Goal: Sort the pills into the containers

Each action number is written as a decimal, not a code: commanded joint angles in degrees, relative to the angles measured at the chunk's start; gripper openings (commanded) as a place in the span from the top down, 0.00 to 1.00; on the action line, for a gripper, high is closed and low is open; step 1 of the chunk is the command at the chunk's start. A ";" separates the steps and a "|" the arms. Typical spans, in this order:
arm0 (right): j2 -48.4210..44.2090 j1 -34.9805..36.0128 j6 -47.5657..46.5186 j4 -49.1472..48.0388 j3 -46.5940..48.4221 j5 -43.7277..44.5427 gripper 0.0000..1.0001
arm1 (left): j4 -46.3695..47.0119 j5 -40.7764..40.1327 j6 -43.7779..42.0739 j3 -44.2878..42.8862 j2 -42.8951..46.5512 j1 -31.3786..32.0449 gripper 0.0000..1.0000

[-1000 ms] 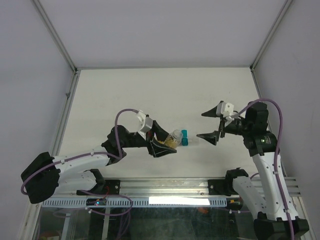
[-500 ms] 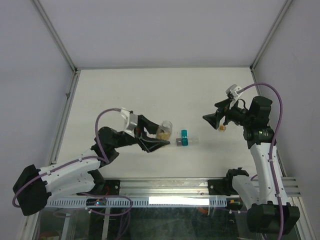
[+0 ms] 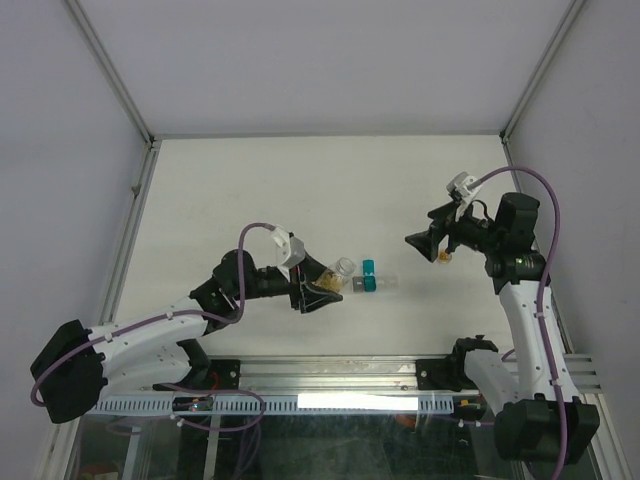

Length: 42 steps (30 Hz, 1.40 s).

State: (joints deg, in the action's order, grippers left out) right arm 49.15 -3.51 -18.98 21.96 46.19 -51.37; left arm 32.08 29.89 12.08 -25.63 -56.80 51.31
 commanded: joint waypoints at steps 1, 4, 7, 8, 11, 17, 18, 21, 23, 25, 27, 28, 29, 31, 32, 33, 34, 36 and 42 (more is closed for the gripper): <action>3.53 -0.27 -9.23 7.68 3.27 -2.23 0.08 | -13.47 -5.09 -5.49 -3.91 -2.51 0.20 1.00; 6.85 -0.18 -13.60 12.59 5.77 -2.16 0.08 | -21.07 -8.54 -7.03 -6.69 -5.43 2.30 1.00; 9.59 -0.02 -14.72 14.51 7.27 -1.57 0.08 | -25.92 -12.64 -9.93 -9.36 -9.57 5.04 1.00; 10.17 -0.01 -14.81 14.55 7.39 -1.42 0.08 | -27.25 -13.52 -11.17 -10.42 -11.09 5.57 1.00; 11.96 -0.01 -15.06 14.17 7.58 -1.21 0.08 | -30.01 -14.67 -14.36 -13.74 -15.53 5.99 1.00; 14.84 -0.01 -16.68 13.41 7.65 -1.86 0.08 | -41.09 -14.80 -24.30 -25.07 -24.44 5.99 1.00; 15.26 -0.01 -16.99 12.89 7.47 -2.19 0.08 | -43.36 -15.39 -25.45 -27.17 -27.21 5.93 1.00; 16.08 0.00 -17.34 10.39 6.55 -3.49 0.08 | -48.06 -16.70 -27.94 -31.89 -32.42 5.91 1.00; 15.93 -0.09 -17.07 8.23 5.44 -4.53 0.08 | -50.10 -17.32 -29.30 -33.75 -34.51 5.91 1.00; 15.57 -0.10 -16.39 6.82 4.72 -5.54 0.08 | -51.40 -17.78 -30.55 -35.08 -35.91 5.91 1.00; 14.97 -0.22 -15.82 6.53 4.41 -6.35 0.08 | -52.47 -18.02 -31.54 -36.46 -36.98 5.91 1.00; 14.62 -0.33 -15.63 6.48 4.32 -6.83 0.08 | -53.10 -17.98 -31.99 -37.24 -37.50 5.91 1.00; 14.31 -0.43 -15.49 6.44 4.20 -6.95 0.08 | -53.88 -17.90 -32.33 -37.96 -37.98 5.91 1.00; 14.00 -0.65 -15.14 6.43 4.03 -7.03 0.08 | -54.87 -17.33 -32.92 -39.35 -38.96 5.83 1.00; 14.14 -0.81 -14.93 6.48 4.03 -6.88 0.08 | -55.13 -16.99 -33.16 -39.85 -39.38 5.82 1.00; 14.36 -1.06 -14.80 6.58 4.03 -6.89 0.08 | -55.44 -16.63 -33.49 -40.12 -39.76 5.80 1.00; 14.64 -1.40 -14.77 6.79 4.05 -7.01 0.08 | -55.84 -16.39 -33.71 -40.33 -39.98 5.70 1.00; 15.14 -1.98 -14.72 7.08 4.13 -7.34 0.08 | -56.27 -16.31 -33.96 -40.51 -40.30 5.42 1.00; 15.09 -2.42 -15.03 7.73 4.28 -7.17 0.08 | -57.14 -16.10 -34.42 -41.08 -40.42 4.64 1.00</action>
State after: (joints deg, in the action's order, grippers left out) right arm 64.88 -5.50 -34.37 31.14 50.02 -56.66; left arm -24.91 12.71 -20.56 -63.86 -97.49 56.86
